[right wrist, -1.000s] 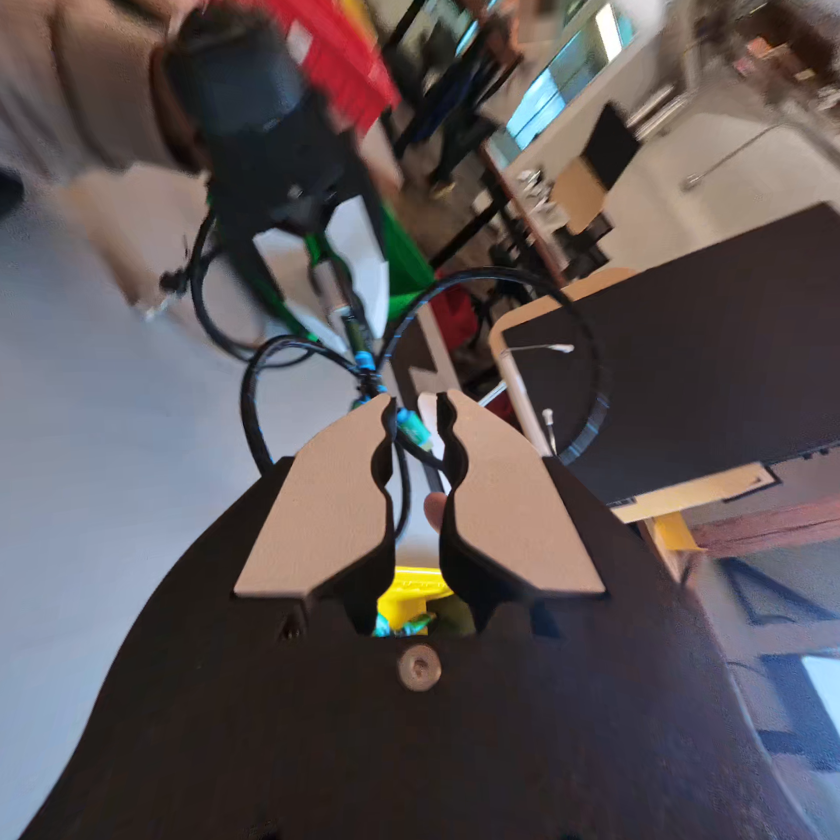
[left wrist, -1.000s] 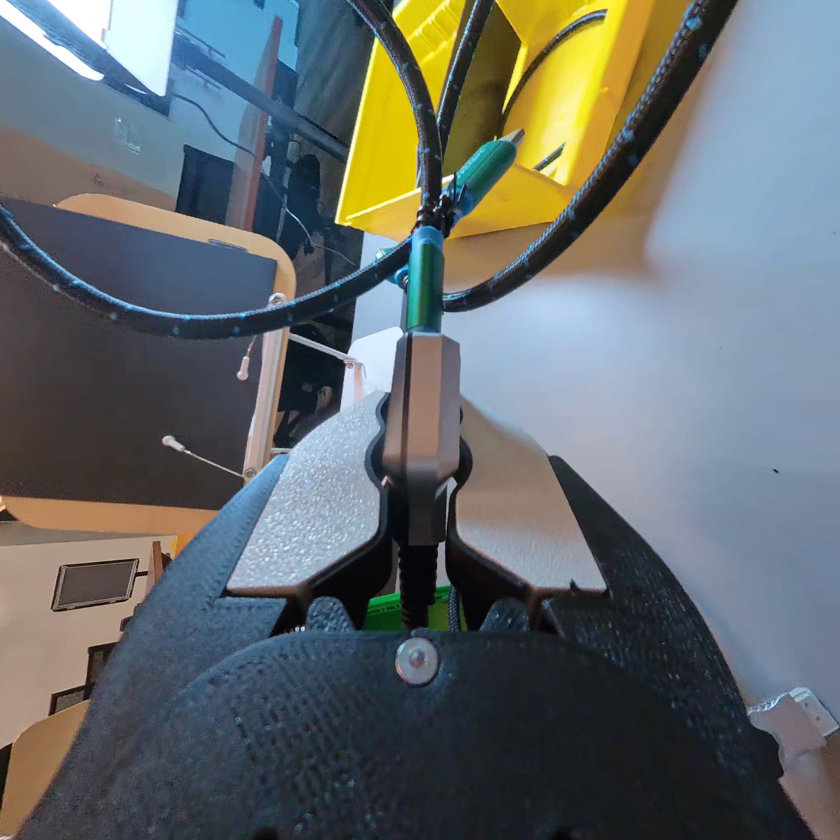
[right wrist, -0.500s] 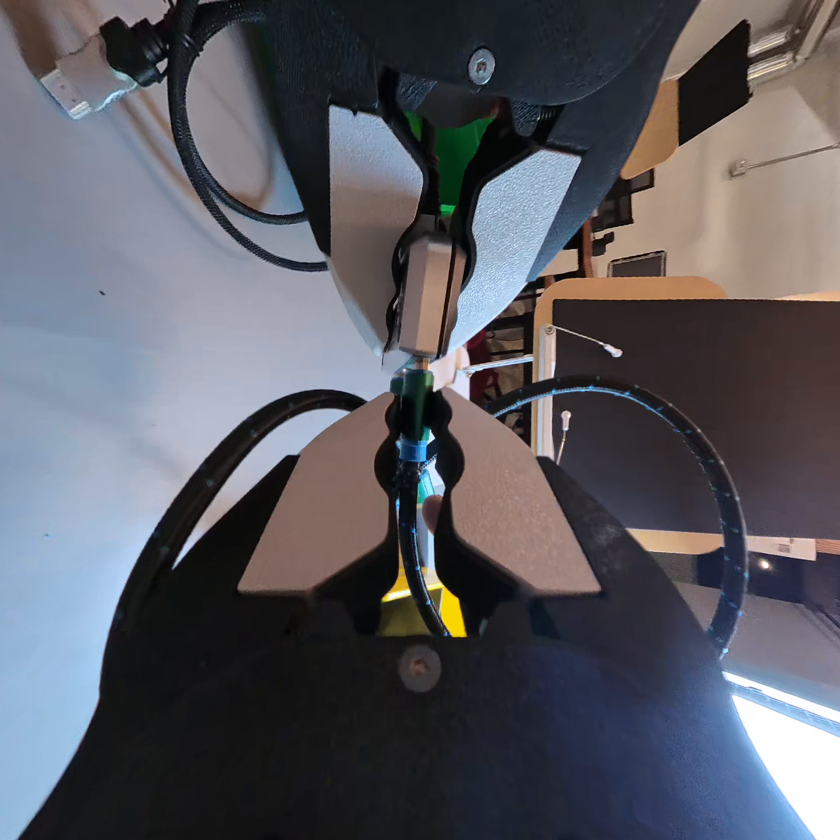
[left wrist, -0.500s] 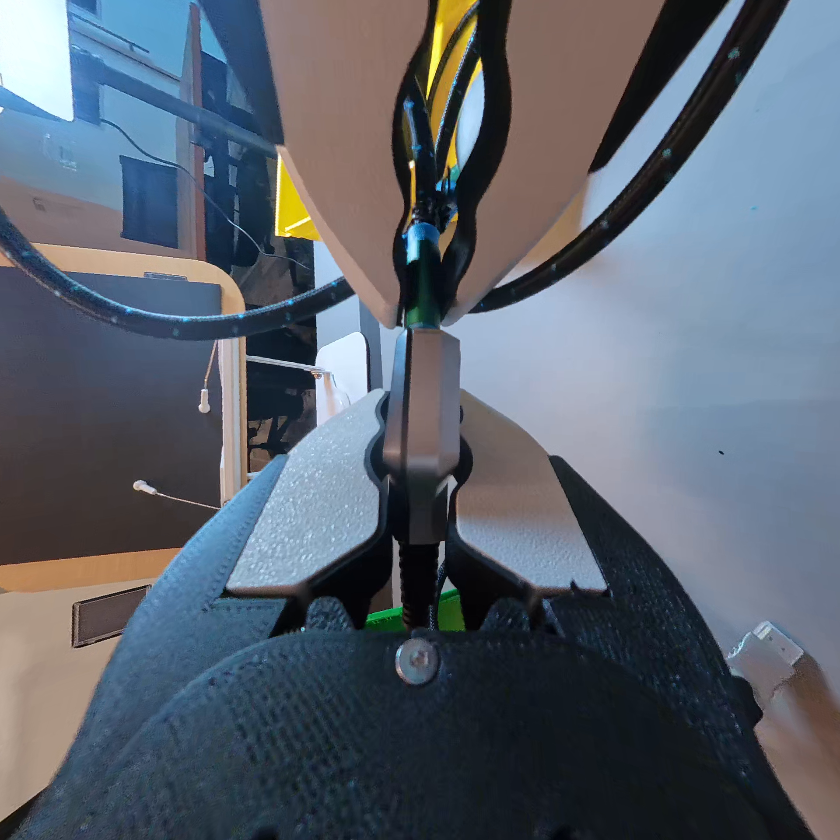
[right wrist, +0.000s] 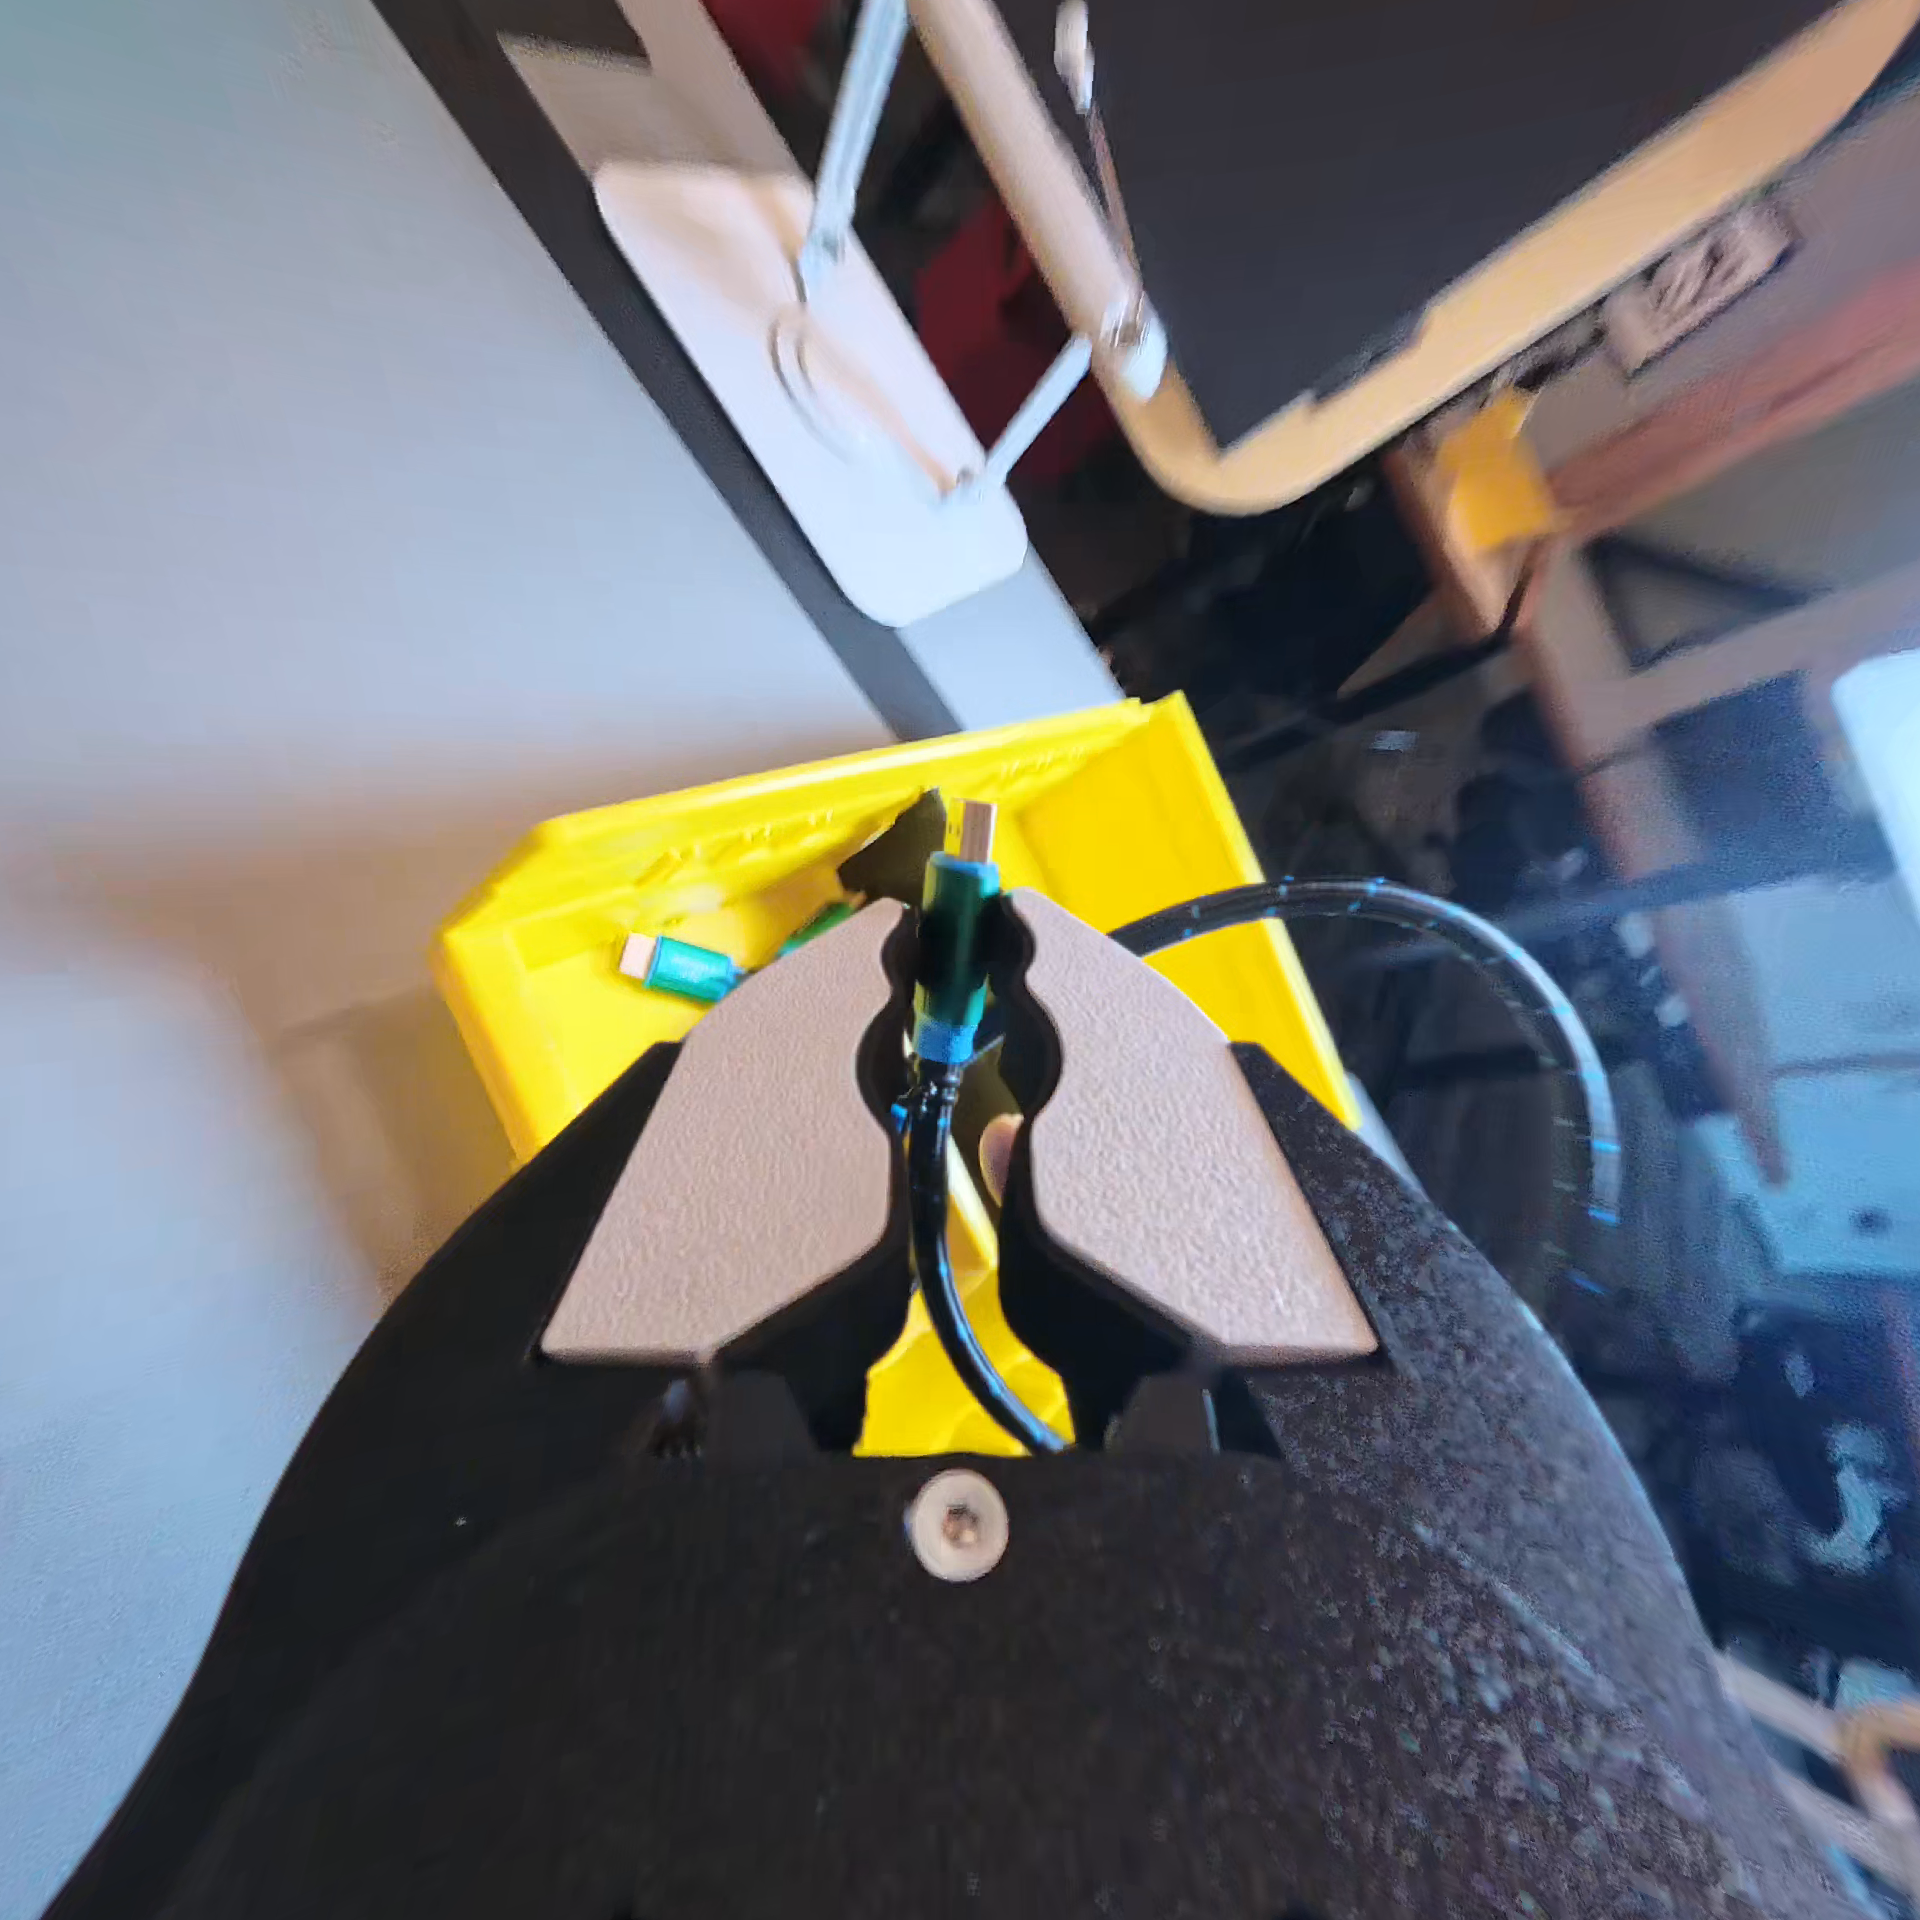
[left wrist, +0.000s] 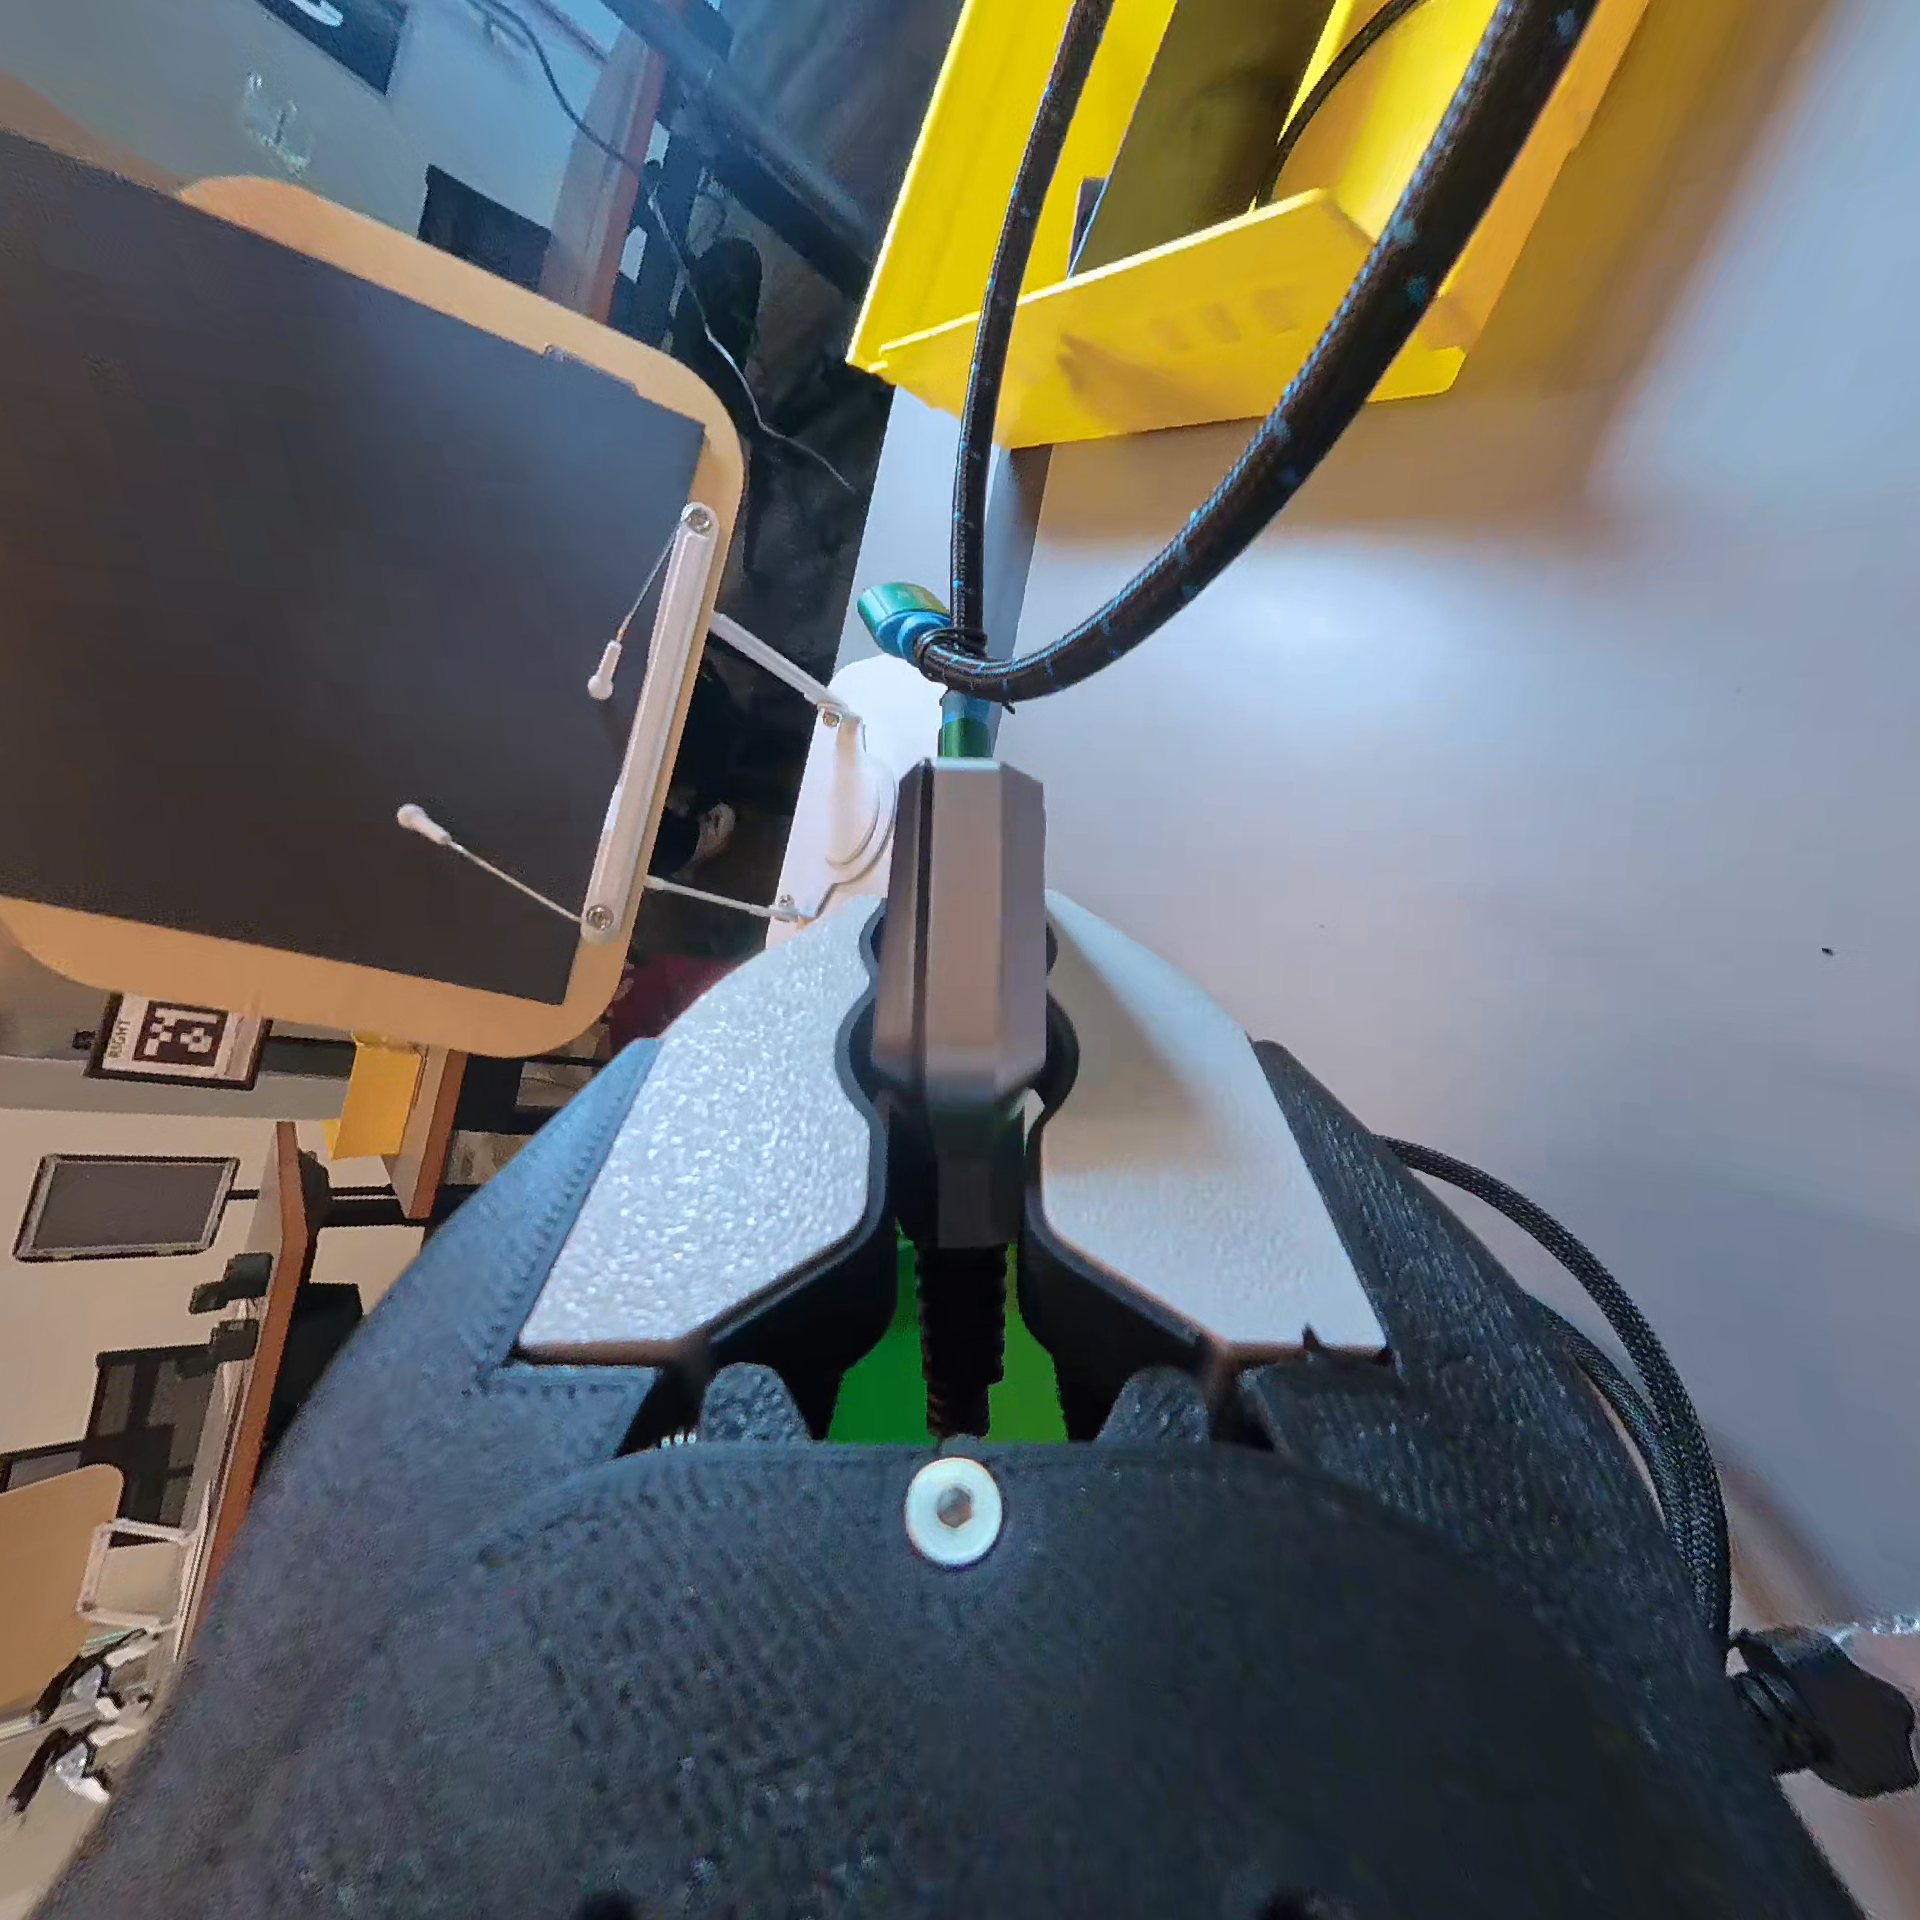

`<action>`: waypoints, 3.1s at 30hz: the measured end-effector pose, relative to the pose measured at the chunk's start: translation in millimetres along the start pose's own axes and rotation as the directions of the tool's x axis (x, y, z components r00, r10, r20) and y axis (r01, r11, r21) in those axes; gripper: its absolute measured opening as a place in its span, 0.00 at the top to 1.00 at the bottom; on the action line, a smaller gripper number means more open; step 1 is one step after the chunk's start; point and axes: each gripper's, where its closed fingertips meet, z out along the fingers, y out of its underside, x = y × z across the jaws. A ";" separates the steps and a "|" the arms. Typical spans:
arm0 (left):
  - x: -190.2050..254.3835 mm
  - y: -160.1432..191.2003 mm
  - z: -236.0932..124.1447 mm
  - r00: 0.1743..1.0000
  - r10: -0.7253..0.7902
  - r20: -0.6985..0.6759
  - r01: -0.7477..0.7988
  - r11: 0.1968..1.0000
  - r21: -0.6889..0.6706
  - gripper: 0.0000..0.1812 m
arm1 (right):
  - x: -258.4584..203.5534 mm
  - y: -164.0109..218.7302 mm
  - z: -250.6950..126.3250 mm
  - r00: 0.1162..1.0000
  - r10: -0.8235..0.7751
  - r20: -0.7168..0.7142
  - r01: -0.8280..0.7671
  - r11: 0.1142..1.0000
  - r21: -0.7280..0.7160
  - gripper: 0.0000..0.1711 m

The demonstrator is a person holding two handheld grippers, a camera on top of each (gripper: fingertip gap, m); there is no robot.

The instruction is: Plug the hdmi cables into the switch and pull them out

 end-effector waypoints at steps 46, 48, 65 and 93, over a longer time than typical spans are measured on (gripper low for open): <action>56.9 -69.7 -21.9 0.967 0.141 -0.210 -0.076 0.954 0.289 0.88 | -146.5 -130.4 -69.4 0.844 -0.531 0.077 0.399 0.717 0.572 0.77; 59.8 -77.2 -30.7 0.960 0.139 -0.244 -0.044 0.933 0.356 0.88 | -149.4 -131.3 -71.7 0.848 -0.517 0.118 0.356 0.721 0.595 0.78; 67.5 -92.6 -25.5 0.965 0.155 -0.213 -0.062 0.919 0.390 0.82 | -155.1 -140.8 -78.6 0.858 -0.475 0.196 0.224 0.688 0.690 0.90; 63.1 -74.8 -5.8 0.966 0.138 -0.220 -0.066 0.950 0.305 0.84 | -150.1 -137.8 -88.6 0.831 -0.424 0.360 0.026 0.677 0.736 0.91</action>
